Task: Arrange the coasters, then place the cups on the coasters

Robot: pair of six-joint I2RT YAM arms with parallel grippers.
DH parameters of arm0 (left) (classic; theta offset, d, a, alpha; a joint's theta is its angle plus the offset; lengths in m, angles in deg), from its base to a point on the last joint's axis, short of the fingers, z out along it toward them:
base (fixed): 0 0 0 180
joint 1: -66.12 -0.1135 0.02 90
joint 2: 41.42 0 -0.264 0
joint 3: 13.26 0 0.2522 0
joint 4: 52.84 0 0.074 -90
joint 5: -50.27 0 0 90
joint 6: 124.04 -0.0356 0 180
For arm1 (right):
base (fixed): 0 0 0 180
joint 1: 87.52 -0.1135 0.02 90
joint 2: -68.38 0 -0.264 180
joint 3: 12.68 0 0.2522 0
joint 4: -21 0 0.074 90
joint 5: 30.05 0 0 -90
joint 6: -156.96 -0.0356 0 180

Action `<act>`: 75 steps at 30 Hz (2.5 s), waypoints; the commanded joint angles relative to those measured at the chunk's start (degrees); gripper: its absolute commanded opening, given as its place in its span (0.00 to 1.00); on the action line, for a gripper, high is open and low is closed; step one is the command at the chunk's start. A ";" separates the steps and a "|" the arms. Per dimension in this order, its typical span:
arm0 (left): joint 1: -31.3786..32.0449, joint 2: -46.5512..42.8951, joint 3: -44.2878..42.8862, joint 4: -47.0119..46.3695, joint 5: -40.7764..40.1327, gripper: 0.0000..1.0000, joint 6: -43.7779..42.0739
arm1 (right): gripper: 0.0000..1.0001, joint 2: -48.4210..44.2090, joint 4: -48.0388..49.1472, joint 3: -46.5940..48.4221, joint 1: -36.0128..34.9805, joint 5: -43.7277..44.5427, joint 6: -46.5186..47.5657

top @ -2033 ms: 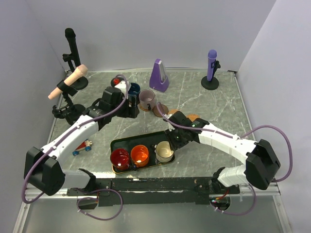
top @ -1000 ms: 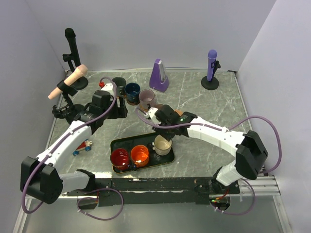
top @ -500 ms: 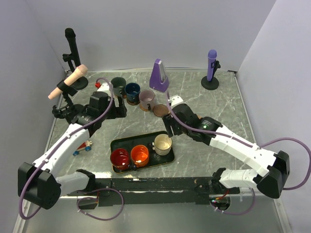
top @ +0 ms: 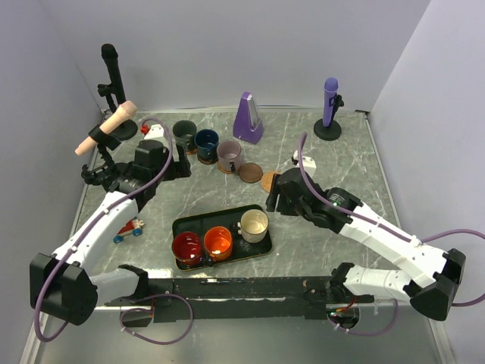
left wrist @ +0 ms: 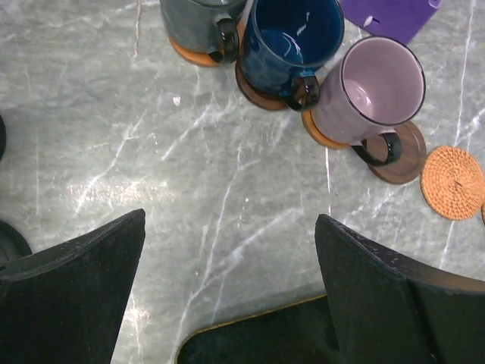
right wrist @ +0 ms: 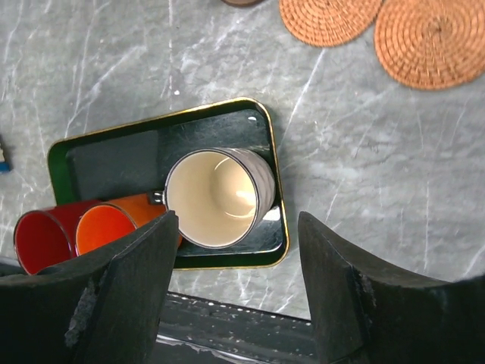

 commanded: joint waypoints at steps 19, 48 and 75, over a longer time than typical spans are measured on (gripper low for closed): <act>-5.45 -4.69 0.56 -4.12 10.77 0.97 -3.54 | 0.53 6.11 5.08 -9.16 -7.57 6.60 -14.20; -5.45 -3.28 -0.31 -2.45 11.91 0.97 -4.33 | 0.00 11.83 21.69 -7.92 -5.90 -2.26 25.68; -5.45 -2.67 -0.14 -2.71 14.37 0.97 -3.89 | 0.58 12.27 4.23 -1.34 -4.67 1.41 11.92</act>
